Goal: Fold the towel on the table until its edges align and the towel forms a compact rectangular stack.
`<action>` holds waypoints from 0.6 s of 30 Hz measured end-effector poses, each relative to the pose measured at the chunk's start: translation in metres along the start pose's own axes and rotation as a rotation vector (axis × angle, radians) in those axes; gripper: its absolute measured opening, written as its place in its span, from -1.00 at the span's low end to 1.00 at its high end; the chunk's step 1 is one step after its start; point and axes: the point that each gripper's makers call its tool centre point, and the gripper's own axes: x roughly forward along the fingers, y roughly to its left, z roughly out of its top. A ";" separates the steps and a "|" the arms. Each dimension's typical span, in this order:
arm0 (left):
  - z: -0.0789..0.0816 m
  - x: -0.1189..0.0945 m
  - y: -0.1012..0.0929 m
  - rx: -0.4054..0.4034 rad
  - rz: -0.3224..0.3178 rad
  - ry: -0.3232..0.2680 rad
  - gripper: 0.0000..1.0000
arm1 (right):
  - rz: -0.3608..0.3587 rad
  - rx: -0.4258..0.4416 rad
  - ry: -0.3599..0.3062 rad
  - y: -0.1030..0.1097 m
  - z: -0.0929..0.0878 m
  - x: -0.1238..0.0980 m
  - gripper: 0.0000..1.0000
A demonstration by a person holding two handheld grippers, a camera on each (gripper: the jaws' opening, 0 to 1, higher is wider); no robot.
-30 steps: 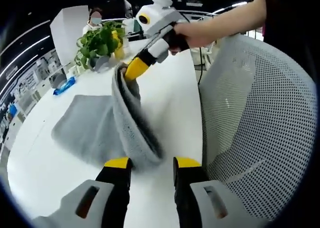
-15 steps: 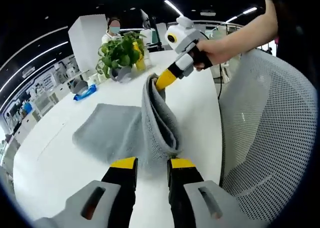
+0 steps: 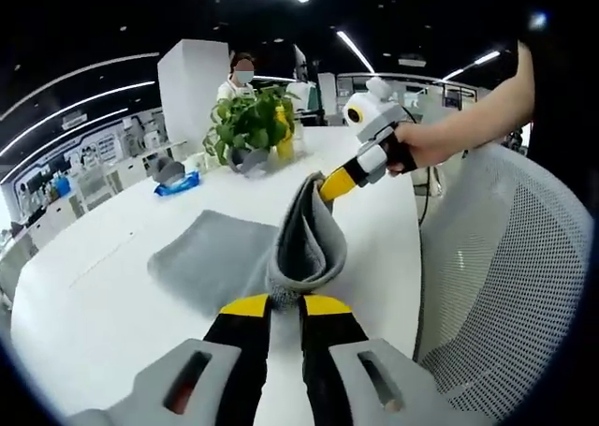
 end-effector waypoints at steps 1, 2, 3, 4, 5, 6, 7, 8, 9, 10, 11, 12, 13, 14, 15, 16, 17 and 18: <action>-0.001 0.000 0.001 -0.003 0.005 0.003 -0.80 | 0.002 0.001 0.001 0.001 0.000 0.000 -0.95; -0.002 -0.001 0.003 -0.011 0.009 0.005 -0.82 | 0.003 -0.001 0.002 0.000 0.000 0.001 -0.95; -0.002 -0.001 0.004 -0.050 0.011 0.003 -0.82 | 0.006 0.001 0.002 0.001 0.000 0.001 -0.95; -0.005 -0.002 0.005 -0.099 0.018 0.010 -0.83 | 0.006 0.001 0.002 0.001 0.000 0.001 -0.95; -0.007 -0.002 0.008 -0.117 0.030 0.023 -0.84 | 0.006 0.003 0.002 0.001 0.000 0.001 -0.95; -0.011 -0.003 0.016 -0.114 0.062 0.040 -0.86 | 0.007 0.009 0.002 0.001 0.000 0.001 -0.95; -0.013 -0.005 0.022 -0.116 0.088 0.046 -0.89 | 0.008 0.012 0.001 0.001 -0.001 0.001 -0.95; -0.014 -0.006 0.023 -0.159 0.086 0.034 -0.93 | 0.007 0.013 0.003 0.001 -0.001 0.002 -0.95; -0.013 -0.005 0.022 -0.213 0.071 0.019 -0.93 | 0.007 0.017 0.003 0.000 -0.002 0.003 -0.95; -0.015 -0.005 0.019 -0.261 0.043 0.017 -0.92 | 0.010 0.032 0.004 0.000 -0.004 0.005 -0.95; -0.018 -0.005 0.019 -0.239 0.044 0.032 -0.92 | 0.010 0.041 0.008 -0.001 -0.005 0.007 -0.95; -0.022 -0.004 0.017 -0.197 0.044 0.051 -0.91 | 0.008 0.048 0.013 -0.002 -0.007 0.009 -0.95; -0.024 -0.003 0.014 -0.180 0.036 0.065 -0.87 | -0.002 0.070 0.017 -0.007 -0.009 0.012 -0.95; -0.025 -0.001 0.012 -0.182 0.028 0.068 -0.76 | -0.016 0.098 0.011 -0.012 -0.011 0.013 -0.95; -0.027 0.001 0.004 -0.197 -0.002 0.085 -0.66 | -0.033 0.152 0.005 -0.017 -0.013 0.014 -0.95; -0.029 0.003 -0.001 -0.201 -0.019 0.098 -0.57 | -0.034 0.187 0.006 -0.020 -0.017 0.015 -0.95; -0.029 0.005 -0.005 -0.180 -0.037 0.099 -0.51 | -0.038 0.230 0.017 -0.023 -0.023 0.014 -0.95; -0.029 0.006 -0.009 -0.164 -0.058 0.102 -0.46 | -0.039 0.250 0.014 -0.025 -0.024 0.013 -0.95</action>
